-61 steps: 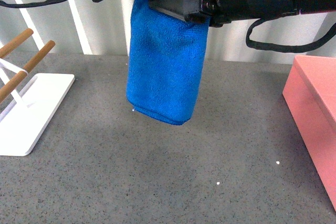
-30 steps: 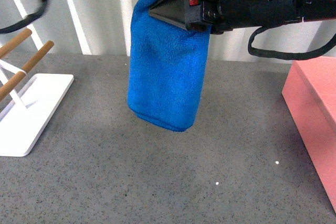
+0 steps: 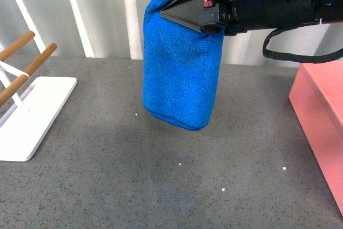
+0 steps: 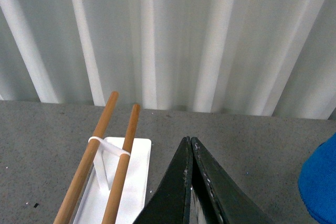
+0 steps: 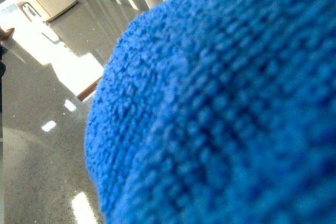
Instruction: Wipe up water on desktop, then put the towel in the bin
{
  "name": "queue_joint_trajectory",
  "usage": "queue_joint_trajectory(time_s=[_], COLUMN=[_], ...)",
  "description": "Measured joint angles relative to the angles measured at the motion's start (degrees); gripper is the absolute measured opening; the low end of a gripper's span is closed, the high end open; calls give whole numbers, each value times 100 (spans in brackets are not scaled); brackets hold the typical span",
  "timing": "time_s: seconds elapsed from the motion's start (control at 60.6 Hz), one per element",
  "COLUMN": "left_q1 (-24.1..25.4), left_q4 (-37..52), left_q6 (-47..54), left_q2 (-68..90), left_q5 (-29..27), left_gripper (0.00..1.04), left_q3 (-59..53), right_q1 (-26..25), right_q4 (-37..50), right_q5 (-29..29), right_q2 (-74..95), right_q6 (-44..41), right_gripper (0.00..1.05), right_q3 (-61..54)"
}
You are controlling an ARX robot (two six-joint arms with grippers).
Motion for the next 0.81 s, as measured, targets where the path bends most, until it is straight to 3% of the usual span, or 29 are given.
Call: queue_joint_trajectory(time_s=[0.33, 0.445, 0.643, 0.808], left_q1=[286, 625, 752, 752], left_q4=[-450, -678, -621, -1121], left_q6=[13, 13, 13, 15], left_q2=[-1095, -1458, -1799, -2341], left_q5=[286, 713, 732, 748], left_gripper=[4, 4, 4, 4], left_q3=[-651, -800, -1134, -1198], right_q1=[-50, -63, -63, -63], right_q4=[-33, -37, -37, -37], right_q5=[-61, -61, -63, -68], right_q2=[-13, -13, -20, -24], right_q6=[-87, -101, -101, -118], right_gripper=[6, 6, 6, 6], right_q3=[-63, -68, -79, -85])
